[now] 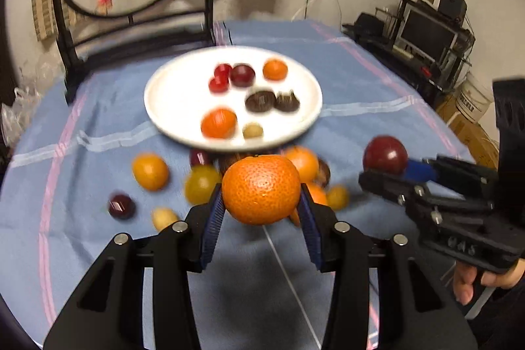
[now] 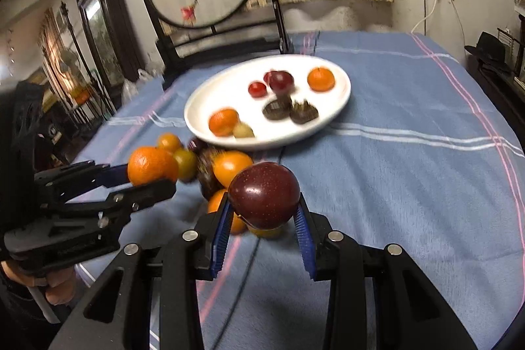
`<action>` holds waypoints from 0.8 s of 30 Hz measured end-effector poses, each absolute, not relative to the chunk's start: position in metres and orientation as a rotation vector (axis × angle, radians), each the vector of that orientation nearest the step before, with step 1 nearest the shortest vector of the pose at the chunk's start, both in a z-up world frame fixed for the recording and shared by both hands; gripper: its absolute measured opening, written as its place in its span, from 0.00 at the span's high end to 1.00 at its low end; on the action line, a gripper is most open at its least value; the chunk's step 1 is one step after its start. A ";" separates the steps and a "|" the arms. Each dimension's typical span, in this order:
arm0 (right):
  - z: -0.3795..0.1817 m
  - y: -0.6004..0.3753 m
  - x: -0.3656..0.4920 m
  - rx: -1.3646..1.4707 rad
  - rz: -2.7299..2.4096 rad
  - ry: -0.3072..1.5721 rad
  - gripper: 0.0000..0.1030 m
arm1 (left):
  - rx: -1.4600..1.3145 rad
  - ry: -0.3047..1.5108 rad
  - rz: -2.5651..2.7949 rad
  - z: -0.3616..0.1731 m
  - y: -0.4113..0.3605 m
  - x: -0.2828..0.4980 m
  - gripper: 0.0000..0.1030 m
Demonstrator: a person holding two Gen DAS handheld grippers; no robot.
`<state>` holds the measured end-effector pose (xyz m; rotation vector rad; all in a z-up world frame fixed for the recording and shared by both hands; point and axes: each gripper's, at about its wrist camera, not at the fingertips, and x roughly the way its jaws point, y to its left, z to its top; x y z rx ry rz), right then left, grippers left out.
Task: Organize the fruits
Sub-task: 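Carry the plum with the right tool while the left tool grasps and carries a tangerine to the plate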
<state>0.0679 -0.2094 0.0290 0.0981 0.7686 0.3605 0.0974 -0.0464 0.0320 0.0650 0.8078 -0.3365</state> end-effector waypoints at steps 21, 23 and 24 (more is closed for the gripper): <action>0.014 -0.190 0.181 0.124 0.302 0.837 0.51 | -0.117 0.832 -0.141 0.017 -0.018 0.218 0.19; 0.017 -0.195 0.179 0.143 0.295 0.822 0.48 | -0.128 0.778 -0.122 0.024 -0.012 0.210 0.15; 0.018 -0.198 0.178 0.155 0.289 0.817 0.46 | -0.118 0.762 -0.123 0.029 -0.010 0.206 0.15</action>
